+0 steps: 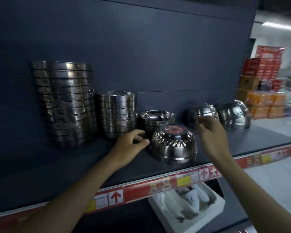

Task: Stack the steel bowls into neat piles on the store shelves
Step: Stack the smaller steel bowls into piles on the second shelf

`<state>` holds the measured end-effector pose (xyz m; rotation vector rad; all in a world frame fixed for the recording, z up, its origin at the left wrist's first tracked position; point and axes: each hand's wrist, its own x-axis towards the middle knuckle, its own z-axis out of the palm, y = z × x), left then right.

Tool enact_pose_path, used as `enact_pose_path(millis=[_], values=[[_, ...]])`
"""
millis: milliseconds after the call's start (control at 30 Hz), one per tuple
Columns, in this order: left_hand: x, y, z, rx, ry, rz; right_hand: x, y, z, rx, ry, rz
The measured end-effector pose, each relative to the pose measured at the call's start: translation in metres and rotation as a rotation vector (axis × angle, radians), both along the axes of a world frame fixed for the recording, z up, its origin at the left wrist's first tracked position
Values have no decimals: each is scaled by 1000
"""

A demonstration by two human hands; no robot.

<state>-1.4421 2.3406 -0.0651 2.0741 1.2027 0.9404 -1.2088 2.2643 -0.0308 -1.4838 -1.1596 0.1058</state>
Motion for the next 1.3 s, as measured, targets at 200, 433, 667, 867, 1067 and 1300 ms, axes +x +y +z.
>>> enact_pose_path(millis=[200,433,667,867,1067,1300], values=[[-2,8,-9,-7,99,-52,21,-13,-28,-374,18,93],[-4,3,-9,-6,49,-101,-1,-4,-23,-359,-121,181],[-6,-5,-5,70,-41,-96,-17,3,-28,-125,63,123],[-8,-11,-4,291,-80,-34,-31,8,-39,74,247,120],[-5,-19,-2,413,-53,-49,-27,1,-47,191,257,194],[0,-18,-4,544,-36,-34,-25,-2,-54,286,183,242]])
